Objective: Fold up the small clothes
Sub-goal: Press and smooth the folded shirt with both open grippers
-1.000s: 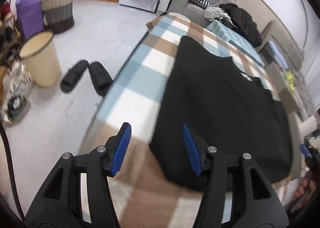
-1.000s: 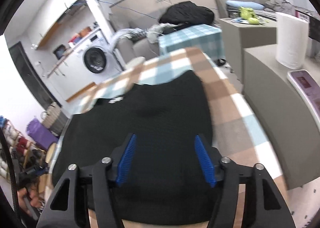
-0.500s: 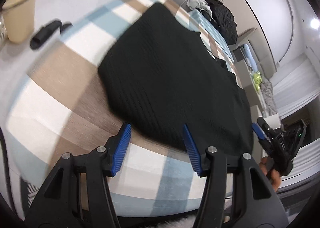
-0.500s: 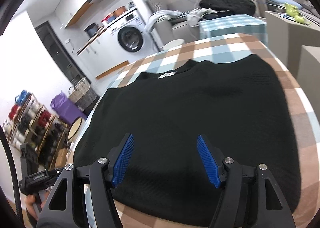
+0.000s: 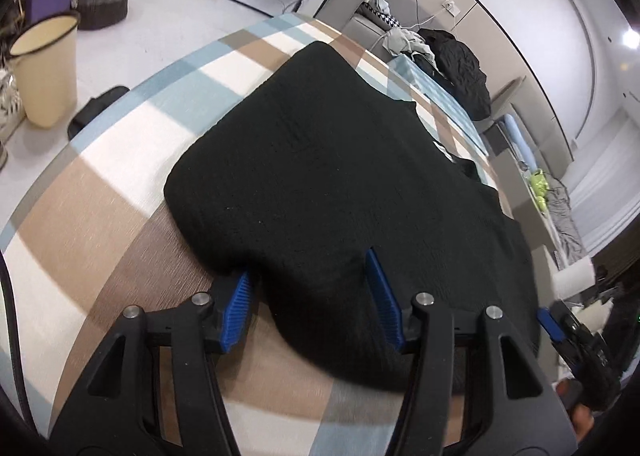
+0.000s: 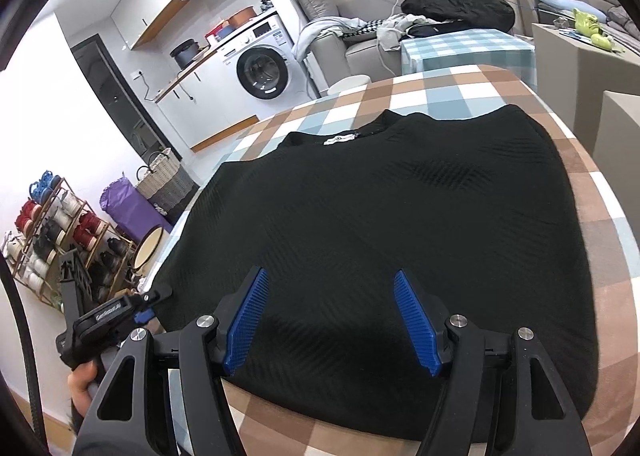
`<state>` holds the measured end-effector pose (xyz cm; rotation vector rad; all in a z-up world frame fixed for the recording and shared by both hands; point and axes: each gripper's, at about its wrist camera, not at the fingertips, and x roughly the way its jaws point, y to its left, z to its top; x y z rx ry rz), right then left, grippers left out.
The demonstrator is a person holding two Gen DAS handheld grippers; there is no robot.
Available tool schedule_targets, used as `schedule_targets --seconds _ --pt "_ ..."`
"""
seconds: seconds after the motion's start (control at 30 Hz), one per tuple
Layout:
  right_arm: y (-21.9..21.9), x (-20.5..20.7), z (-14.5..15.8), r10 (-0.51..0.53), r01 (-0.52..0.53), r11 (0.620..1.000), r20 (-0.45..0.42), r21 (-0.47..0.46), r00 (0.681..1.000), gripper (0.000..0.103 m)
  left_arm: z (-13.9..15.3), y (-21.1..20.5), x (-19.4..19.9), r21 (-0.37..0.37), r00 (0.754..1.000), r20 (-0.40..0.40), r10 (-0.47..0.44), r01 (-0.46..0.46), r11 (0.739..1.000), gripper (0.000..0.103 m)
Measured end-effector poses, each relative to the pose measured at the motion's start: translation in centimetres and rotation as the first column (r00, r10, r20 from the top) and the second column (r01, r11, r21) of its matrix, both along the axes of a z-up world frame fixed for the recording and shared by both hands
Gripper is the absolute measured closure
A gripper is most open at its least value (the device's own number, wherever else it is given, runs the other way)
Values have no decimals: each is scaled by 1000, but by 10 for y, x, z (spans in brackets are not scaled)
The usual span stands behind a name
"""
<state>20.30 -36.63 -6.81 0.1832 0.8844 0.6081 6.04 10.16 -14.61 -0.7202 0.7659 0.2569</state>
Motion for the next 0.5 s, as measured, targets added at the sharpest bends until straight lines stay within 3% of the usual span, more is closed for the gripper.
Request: schedule_targets --seconds 0.03,0.13,0.3,0.4,0.5 --pt "-1 0 -1 -4 4 1000 -1 -1 1000 36 -1 1 5 1 1000 -2 6 -6 1000 76" --pt "-4 1 -6 -24 24 1000 -16 -11 1000 36 -1 6 11 -10 1000 25 18 -18 1000 88" --pt "-11 7 -20 -56 53 997 -51 -54 997 36 9 9 -8 39 999 36 -8 6 999 88" --pt "-11 10 -29 -52 47 996 -73 -74 996 36 8 14 -18 -2 999 37 10 -10 1000 84" --pt "-9 13 -38 -46 38 996 -93 -86 995 36 7 18 -26 -29 998 33 48 -47 998 73"
